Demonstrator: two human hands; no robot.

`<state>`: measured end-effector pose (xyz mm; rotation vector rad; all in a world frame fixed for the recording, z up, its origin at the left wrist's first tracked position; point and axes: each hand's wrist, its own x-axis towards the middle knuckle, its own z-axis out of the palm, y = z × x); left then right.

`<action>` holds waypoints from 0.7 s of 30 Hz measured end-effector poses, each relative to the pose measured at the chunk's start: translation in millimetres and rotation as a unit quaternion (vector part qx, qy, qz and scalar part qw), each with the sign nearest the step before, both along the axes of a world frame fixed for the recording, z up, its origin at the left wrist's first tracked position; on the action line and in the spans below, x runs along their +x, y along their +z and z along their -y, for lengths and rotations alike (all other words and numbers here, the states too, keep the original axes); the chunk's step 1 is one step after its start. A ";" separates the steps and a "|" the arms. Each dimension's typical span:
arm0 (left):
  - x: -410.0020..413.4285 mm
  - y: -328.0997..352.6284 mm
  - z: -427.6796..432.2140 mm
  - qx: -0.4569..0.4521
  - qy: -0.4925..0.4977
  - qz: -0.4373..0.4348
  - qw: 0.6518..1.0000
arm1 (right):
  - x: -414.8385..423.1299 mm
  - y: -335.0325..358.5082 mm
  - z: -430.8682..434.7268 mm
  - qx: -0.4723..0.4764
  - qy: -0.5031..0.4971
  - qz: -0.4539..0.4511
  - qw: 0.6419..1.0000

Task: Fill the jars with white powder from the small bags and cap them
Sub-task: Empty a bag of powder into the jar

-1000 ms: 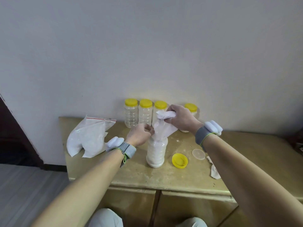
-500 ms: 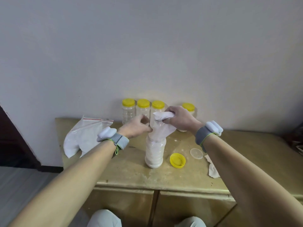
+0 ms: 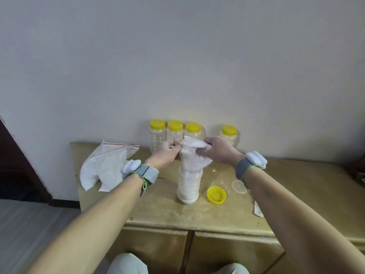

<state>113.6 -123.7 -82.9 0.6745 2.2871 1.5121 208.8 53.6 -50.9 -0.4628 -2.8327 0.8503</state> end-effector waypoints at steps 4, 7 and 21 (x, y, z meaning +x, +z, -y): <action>-3.2 -3.7 -1.1 -0.019 -0.024 0.021 0.999 | -0.3 -2.4 -2.2 0.001 0.002 -0.007 1.000; -3.4 -2.0 -3.2 -0.052 -0.060 0.013 0.997 | -1.3 -1.8 -2.6 -0.003 -0.004 -0.015 1.000; 5.0 3.0 -11.1 0.030 -0.005 -0.036 0.999 | -4.1 -2.5 -0.6 -0.022 -0.005 -0.073 0.997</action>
